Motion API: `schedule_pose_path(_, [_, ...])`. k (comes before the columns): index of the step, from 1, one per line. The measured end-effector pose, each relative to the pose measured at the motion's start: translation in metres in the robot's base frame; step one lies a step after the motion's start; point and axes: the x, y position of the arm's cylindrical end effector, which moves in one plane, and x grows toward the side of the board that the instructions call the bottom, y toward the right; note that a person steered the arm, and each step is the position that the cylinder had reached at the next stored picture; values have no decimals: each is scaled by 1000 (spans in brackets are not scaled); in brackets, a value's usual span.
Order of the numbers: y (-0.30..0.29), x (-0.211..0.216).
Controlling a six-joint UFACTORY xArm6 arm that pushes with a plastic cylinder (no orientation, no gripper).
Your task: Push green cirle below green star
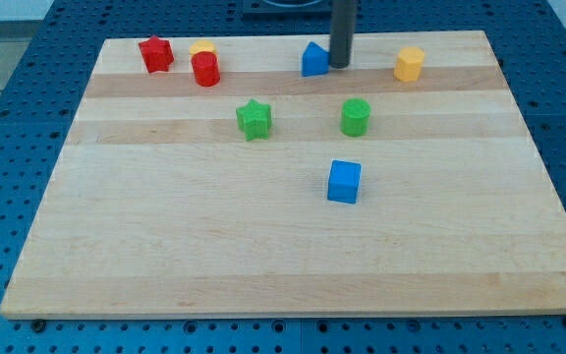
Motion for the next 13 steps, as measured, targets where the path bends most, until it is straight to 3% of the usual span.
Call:
schedule_pose_path(2, [-6,2])
schedule_pose_path(4, [89,86])
schedule_pose_path(5, [124,108])
schedule_pose_path(7, [110,127])
schedule_pose_path(8, [98,118])
schedule_pose_path(10, [12,113])
schedule_pose_path(13, [-96,154])
